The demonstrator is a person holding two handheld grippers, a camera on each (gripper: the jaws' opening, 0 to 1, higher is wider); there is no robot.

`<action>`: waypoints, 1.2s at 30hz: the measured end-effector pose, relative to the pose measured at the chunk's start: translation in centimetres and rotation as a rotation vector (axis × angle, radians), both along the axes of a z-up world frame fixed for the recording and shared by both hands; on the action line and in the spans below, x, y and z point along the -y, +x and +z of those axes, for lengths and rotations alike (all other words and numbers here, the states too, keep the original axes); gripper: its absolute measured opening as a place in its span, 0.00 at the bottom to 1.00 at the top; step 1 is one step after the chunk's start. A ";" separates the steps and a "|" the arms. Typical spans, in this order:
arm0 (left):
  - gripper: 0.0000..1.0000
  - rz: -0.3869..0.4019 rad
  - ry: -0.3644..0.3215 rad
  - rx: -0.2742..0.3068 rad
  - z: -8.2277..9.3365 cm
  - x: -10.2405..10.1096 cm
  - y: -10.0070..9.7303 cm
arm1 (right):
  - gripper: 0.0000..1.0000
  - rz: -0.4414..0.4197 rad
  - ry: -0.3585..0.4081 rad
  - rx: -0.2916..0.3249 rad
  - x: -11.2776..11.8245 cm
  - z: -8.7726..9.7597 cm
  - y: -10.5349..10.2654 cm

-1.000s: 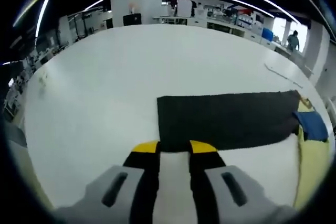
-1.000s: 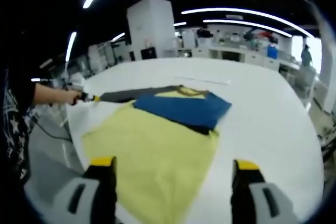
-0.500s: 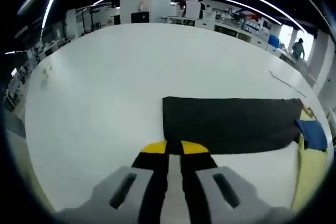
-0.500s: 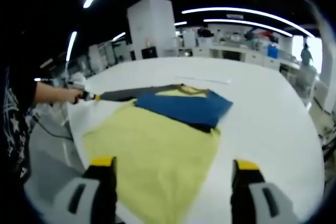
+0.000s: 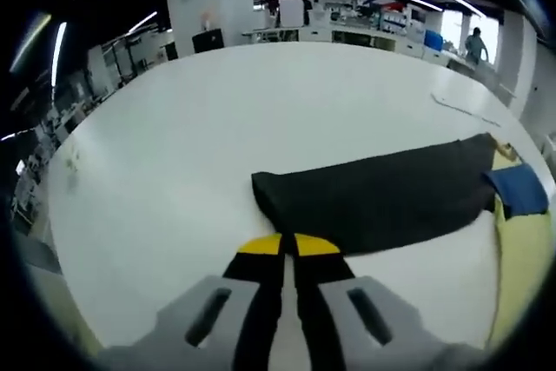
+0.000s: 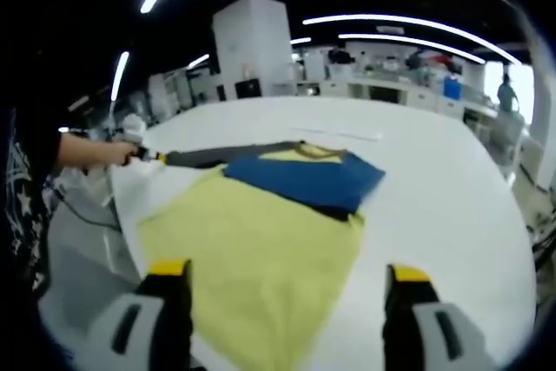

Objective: Fold the garment on the visible template until the final outline fits inside the template.

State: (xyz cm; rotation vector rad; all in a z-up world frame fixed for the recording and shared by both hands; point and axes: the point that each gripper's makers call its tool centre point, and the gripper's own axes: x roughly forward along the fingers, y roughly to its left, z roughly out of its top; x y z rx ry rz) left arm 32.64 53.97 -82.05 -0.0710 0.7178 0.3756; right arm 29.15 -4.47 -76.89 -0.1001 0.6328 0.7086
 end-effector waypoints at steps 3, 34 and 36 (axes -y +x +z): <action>0.00 -0.042 0.031 -0.010 0.6 0.4 0.5 | 0.93 0.003 0.002 0.002 0.0 0.0 0.0; 0.00 -0.301 0.003 0.159 7.0 12.4 9.4 | 0.99 0.103 0.054 0.013 -2.8 2.0 -1.5; 0.00 -0.317 -0.001 0.169 7.4 13.4 10.0 | 0.99 0.109 0.054 0.013 -2.9 2.0 -1.6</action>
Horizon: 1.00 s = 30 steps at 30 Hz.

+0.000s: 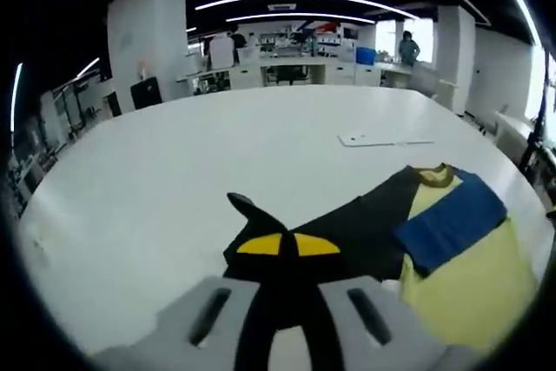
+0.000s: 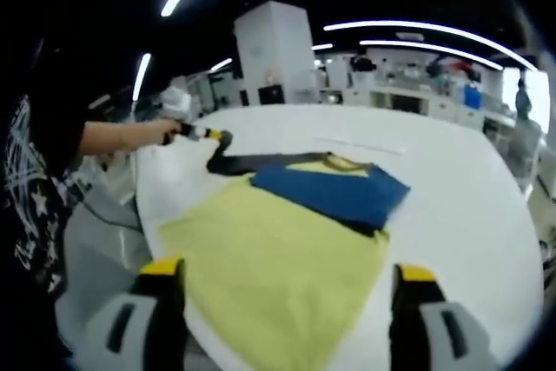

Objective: Fold the garment on the visible template until the final outline fits inside the template.

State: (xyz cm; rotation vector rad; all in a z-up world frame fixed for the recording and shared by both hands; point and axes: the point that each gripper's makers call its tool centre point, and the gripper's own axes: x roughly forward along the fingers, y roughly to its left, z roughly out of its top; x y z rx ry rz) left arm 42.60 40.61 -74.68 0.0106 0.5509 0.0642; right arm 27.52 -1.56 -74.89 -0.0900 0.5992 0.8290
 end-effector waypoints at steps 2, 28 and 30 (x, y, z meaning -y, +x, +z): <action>0.00 -0.006 -0.008 0.006 0.2 0.6 0.5 | 0.99 0.003 0.001 0.001 -0.1 0.1 -0.1; 0.00 -0.153 -0.162 0.092 2.6 13.5 5.5 | 0.99 0.008 0.010 -0.017 -0.1 -0.8 -0.8; 0.00 -0.155 -0.206 0.092 2.6 14.6 5.7 | 0.99 0.010 0.008 -0.022 -0.1 -0.9 -0.9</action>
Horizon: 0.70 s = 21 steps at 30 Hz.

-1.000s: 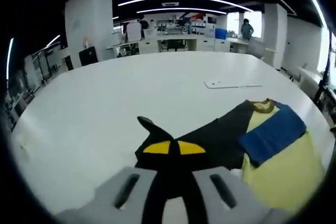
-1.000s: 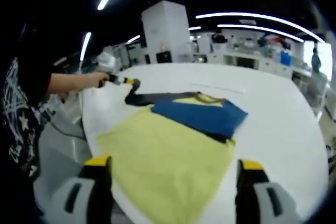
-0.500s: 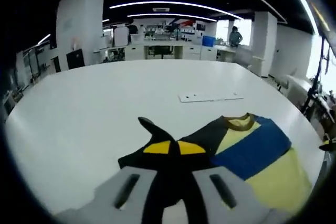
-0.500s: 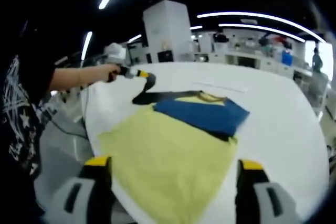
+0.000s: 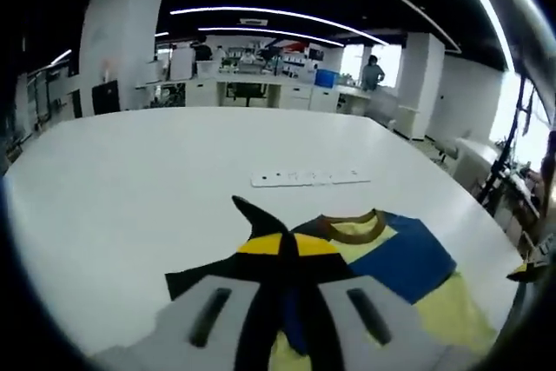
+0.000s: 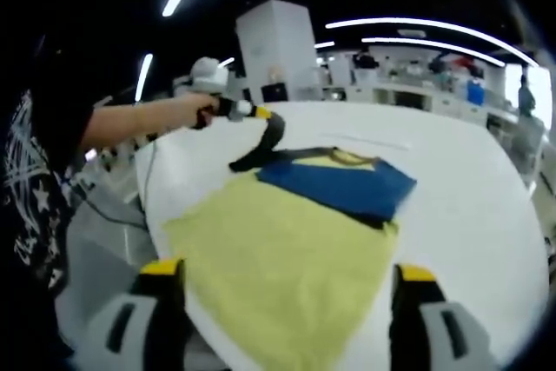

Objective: Fold the garment on the visible template until the final outline fits inside the template.

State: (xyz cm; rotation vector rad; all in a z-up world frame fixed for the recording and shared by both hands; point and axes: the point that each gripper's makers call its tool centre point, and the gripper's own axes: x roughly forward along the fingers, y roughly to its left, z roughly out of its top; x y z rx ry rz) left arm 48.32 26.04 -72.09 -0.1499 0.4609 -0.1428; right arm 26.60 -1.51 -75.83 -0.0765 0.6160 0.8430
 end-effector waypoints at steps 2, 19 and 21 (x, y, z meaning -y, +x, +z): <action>0.00 -0.002 -0.011 -0.002 0.0 0.5 0.2 | 0.99 -0.001 -0.001 -0.002 0.1 -0.1 0.0; 0.00 -0.106 -0.131 0.024 1.8 7.8 2.2 | 0.99 -0.002 0.012 -0.004 0.1 -0.2 0.2; 0.00 -0.121 -0.140 0.031 2.0 8.7 2.3 | 0.99 -0.002 0.013 -0.007 0.1 -0.2 0.2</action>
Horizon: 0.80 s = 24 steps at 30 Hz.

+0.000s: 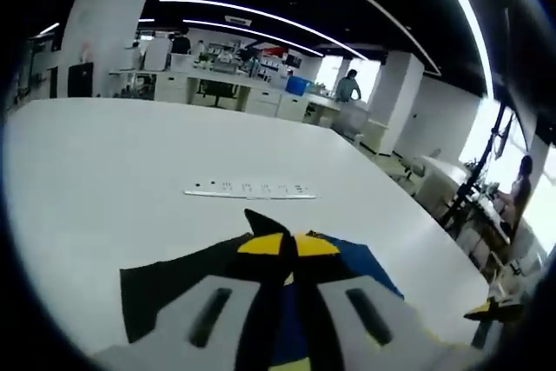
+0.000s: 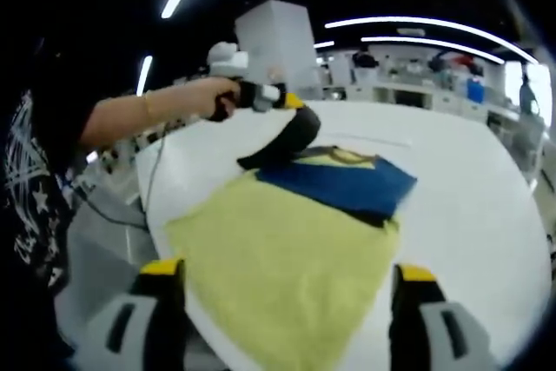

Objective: Fold the garment on the visible template until the final outline fits inside the template.

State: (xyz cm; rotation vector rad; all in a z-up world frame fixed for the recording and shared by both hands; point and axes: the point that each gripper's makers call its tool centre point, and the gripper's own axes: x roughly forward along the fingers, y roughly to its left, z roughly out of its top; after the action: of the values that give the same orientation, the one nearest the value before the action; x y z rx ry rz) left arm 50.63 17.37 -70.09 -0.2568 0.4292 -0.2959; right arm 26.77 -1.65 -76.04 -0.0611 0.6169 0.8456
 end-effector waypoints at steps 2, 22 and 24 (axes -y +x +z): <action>0.00 -0.013 -0.006 0.004 0.1 0.8 0.1 | 0.99 -0.002 -0.007 -0.003 0.1 -0.1 -0.1; 0.00 -0.140 -0.064 0.045 0.8 7.2 0.4 | 0.99 -0.023 -0.015 -0.025 1.0 -0.7 -0.3; 0.00 -0.154 -0.070 0.051 0.9 8.0 0.1 | 0.99 -0.025 -0.018 -0.027 1.1 -0.7 -0.3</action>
State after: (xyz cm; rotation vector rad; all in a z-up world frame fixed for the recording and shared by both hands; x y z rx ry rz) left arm 50.76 9.40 -69.22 -0.2842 0.3890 -0.4684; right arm 26.49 -2.71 -76.77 -0.0582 0.6492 0.8183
